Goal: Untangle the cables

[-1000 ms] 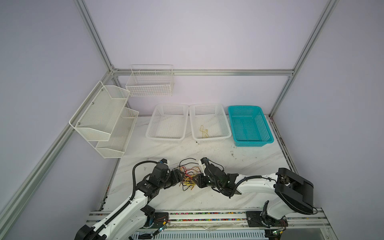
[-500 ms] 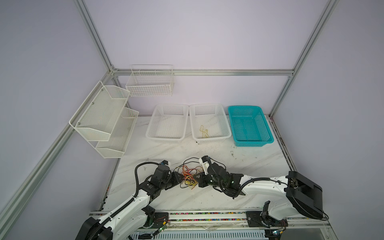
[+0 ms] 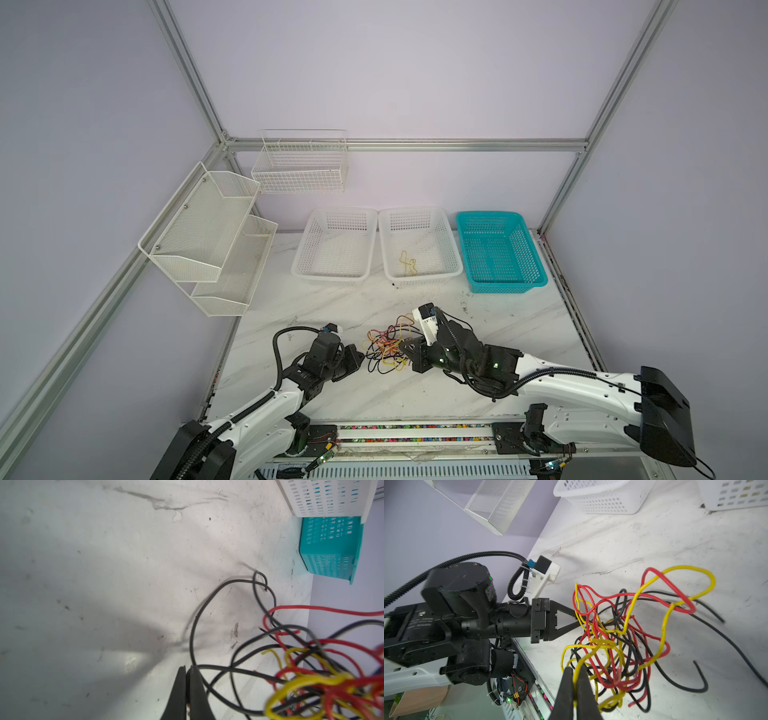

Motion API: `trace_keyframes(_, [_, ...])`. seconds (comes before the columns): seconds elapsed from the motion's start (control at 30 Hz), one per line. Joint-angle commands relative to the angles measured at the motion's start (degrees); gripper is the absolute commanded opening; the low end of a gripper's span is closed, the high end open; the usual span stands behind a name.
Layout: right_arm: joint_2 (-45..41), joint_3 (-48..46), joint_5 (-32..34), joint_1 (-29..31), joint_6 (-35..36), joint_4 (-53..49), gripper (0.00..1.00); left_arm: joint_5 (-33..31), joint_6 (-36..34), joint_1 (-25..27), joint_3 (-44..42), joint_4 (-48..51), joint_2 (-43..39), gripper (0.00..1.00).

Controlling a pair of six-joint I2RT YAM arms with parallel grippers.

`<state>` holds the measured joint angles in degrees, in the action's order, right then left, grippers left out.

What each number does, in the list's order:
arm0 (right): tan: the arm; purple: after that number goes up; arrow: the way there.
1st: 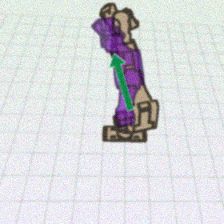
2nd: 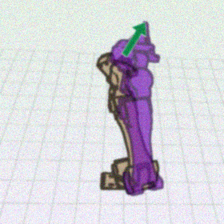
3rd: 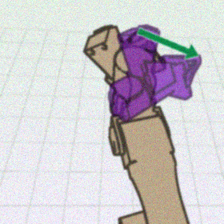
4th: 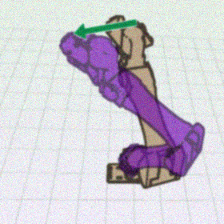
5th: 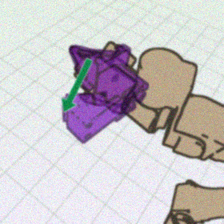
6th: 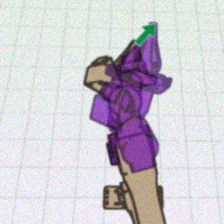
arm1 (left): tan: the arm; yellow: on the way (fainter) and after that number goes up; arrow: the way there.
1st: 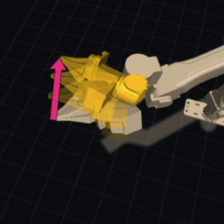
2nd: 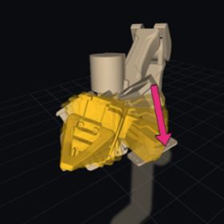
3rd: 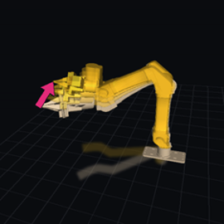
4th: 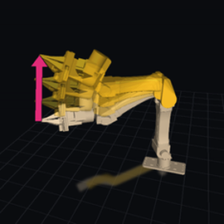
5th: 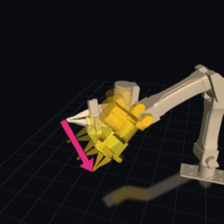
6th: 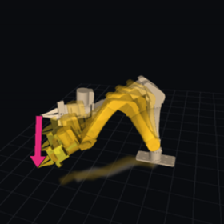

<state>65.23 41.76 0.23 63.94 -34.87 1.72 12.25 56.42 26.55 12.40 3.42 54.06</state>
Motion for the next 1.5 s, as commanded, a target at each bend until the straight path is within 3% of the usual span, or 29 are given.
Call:
trace_keyframes(0.0, [-5.13, 4.72, 4.46, 0.31, 1.86, -3.31, 0.0, -1.74, -0.26, -0.05, -2.82, 0.48, -1.15, 0.0])
trace_keyframes(0.2, [-9.2, 5.79, 6.77, 0.3, 3.23, -5.89, 0.0, -0.4, -0.61, -0.07, -2.62, 1.14, -4.6, 0.0])
trace_keyframes(0.33, [-8.43, 5.64, 4.13, 0.31, 3.47, -4.91, 0.0, 1.87, 1.42, -0.06, -2.67, -0.7, -11.0, 0.05])
trace_keyframes(0.43, [-9.96, 5.69, 4.34, 0.29, 3.76, -4.82, 0.0, 2.36, 3.01, 0.02, -3.42, -1.13, -17.32, 0.0])
trace_keyframes(0.67, [-14.95, 14.07, 13.98, 0.3, 5.96, -15.19, 0.0, -5.75, 3.16, -0.22, -4.28, 9.62, -24.0, 0.0])
trace_keyframes(0.83, [-18.98, 23.13, 20.41, 0.3, 8.03, -22.55, 0.0, -7.49, 2.88, -0.35, -5.46, 9.02, -19.08, 0.0])
trace_keyframes(1.2, [-20.23, 40.86, 26.13, 0.3, 11.91, -32.75, 0.0, -13.32, -0.76, -1.41, -1.87, 9.69, -6.27, 0.0])
trace_keyframes(1.33, [-19.45, 43.18, 26.75, 0.31, 12.55, -34.31, 0.0, -13.95, -1.79, -2.71, -1.51, 8.12, -2.45, 0.0])
trace_keyframes(1.47, [-19.24, 38.48, 25.48, 0.31, 12.99, -31.81, 0.0, -10.18, -1.58, -3.08, 0.1, 6.15, 0.51, 0.0])
